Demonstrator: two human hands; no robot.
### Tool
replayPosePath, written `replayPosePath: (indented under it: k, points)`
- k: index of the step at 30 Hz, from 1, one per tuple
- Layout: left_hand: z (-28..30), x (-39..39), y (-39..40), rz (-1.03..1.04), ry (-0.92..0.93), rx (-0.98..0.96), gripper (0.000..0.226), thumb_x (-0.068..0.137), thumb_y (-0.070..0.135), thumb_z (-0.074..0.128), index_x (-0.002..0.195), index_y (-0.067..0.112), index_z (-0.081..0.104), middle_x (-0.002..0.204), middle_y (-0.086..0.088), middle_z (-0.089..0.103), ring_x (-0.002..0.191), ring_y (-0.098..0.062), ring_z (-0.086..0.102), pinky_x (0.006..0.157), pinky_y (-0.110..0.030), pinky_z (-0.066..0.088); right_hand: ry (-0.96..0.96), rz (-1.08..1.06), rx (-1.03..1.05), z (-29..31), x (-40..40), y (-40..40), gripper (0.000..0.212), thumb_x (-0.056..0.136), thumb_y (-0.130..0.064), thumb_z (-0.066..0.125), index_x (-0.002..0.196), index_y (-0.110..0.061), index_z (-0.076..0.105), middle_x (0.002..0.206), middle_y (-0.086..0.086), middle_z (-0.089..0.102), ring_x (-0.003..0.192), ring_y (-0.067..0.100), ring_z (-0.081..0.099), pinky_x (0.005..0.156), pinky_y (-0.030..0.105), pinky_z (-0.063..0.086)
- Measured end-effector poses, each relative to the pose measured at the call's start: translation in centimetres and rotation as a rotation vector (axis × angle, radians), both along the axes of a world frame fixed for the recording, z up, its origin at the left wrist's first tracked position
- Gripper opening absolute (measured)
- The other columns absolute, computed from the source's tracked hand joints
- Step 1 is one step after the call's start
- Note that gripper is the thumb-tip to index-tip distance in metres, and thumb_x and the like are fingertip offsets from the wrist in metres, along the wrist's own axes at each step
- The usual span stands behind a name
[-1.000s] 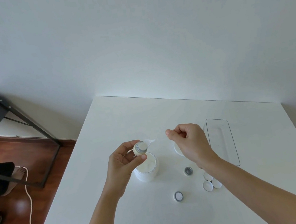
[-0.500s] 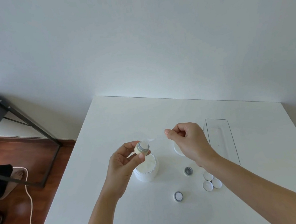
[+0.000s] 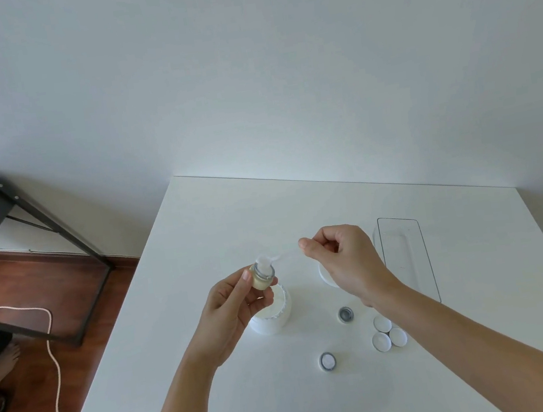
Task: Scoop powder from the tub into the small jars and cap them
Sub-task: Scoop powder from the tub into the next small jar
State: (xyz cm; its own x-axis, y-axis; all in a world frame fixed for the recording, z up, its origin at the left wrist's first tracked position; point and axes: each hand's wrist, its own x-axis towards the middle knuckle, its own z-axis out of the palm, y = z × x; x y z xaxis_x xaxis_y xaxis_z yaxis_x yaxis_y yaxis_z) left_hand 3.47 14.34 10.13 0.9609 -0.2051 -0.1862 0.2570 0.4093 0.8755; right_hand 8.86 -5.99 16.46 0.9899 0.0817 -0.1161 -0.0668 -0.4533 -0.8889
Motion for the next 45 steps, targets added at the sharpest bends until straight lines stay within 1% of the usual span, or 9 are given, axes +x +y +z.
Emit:
replayPosePath:
  k: [18,22,27,30,32,34,37,40,45]
  points:
    - [0.3,0.6,-0.1,-0.016,0.11,-0.001,0.057,0.089,0.053,0.055,0.103,0.002,0.075,0.074,-0.007,0.059,0.061,-0.014,0.05,0.067,-0.023,0.05,-0.028,0.179,-0.055,1.3,0.4,-0.5,0.027,0.087,-0.03,0.068,0.064,-0.016,0.064,0.048,-0.013,0.04,0.05,0.008,0.032,0.05,0.012,0.031]
    - [0.2,0.6,0.1,0.048,0.119,-0.044,0.049,0.092,0.05,0.054,0.098,0.007,0.077,0.076,-0.007,0.062,0.064,-0.014,0.054,0.068,-0.024,0.052,0.087,0.157,0.035,1.0,0.7,-1.5,0.03,0.088,-0.031,0.066,0.069,-0.008,0.065,0.058,-0.001,0.042,0.052,0.01,0.032,0.049,0.013,0.028]
    - [-0.3,0.3,1.3,0.151,0.134,-0.078,0.048,0.096,0.041,0.045,0.11,0.006,0.076,0.082,-0.005,0.066,0.071,-0.013,0.059,0.073,-0.025,0.056,0.264,-0.001,0.161,-1.6,0.9,-1.9,0.031,0.091,-0.028,0.063,0.061,-0.018,0.061,0.051,-0.014,0.049,0.065,0.012,0.047,0.062,0.023,0.035]
    - [-0.5,0.1,1.9,0.19,0.151,-0.097,0.045,0.095,0.039,0.048,0.11,0.008,0.076,0.088,-0.006,0.071,0.074,-0.012,0.063,0.074,-0.025,0.058,0.181,-0.046,0.032,-4.4,0.7,-1.1,0.025,0.09,-0.026,0.064,0.067,-0.015,0.063,0.061,-0.006,0.066,0.056,0.016,0.048,0.059,0.03,0.041]
    - [-0.7,-0.1,2.1,0.206,0.154,-0.105,0.042,0.095,0.036,0.048,0.109,0.008,0.076,0.093,-0.008,0.073,0.075,-0.012,0.065,0.075,-0.026,0.059,0.083,-0.022,-0.062,-6.2,0.2,-0.1,0.022,0.089,-0.022,0.065,0.069,-0.012,0.063,0.063,-0.002,0.069,0.048,0.006,0.048,0.055,0.024,0.044]
    - [-0.8,-0.4,2.2,0.214,0.154,-0.113,0.04,0.094,0.034,0.049,0.108,0.008,0.076,0.097,-0.009,0.074,0.075,-0.013,0.066,0.076,-0.027,0.059,-0.05,0.088,-0.129,-7.5,-0.2,0.6,0.017,0.089,-0.016,0.065,0.073,-0.01,0.065,0.063,0.001,0.067,0.05,0.003,0.049,0.054,0.015,0.04]
    - [-1.1,-0.7,2.3,0.211,0.151,-0.114,0.039,0.094,0.034,0.051,0.11,0.008,0.076,0.101,-0.01,0.074,0.077,-0.013,0.067,0.078,-0.028,0.059,-0.32,0.385,-0.346,-8.6,-0.5,0.8,0.008,0.089,-0.009,0.064,0.085,-0.006,0.07,0.07,0.006,0.066,0.069,0.018,0.055,0.063,0.026,0.046]
    - [-1.4,-1.0,2.5,0.207,0.147,-0.114,0.039,0.095,0.034,0.051,0.111,0.009,0.076,0.102,-0.01,0.074,0.079,-0.012,0.067,0.08,-0.028,0.059,-0.561,0.653,-0.58,-8.8,-0.6,-0.2,0.012,0.08,0.006,0.068,0.085,-0.004,0.072,0.07,0.008,0.065,0.073,0.026,0.059,0.058,0.032,0.053]
    - [-1.6,-1.2,2.4,0.21,0.142,-0.114,0.037,0.094,0.034,0.051,0.107,0.011,0.077,0.101,-0.01,0.075,0.078,-0.012,0.068,0.08,-0.028,0.059,-0.693,0.749,-0.72,-7.8,-0.5,-1.7,0.021,0.075,0.014,0.062,0.08,-0.004,0.071,0.069,0.006,0.063,0.072,0.025,0.058,0.057,0.031,0.052]
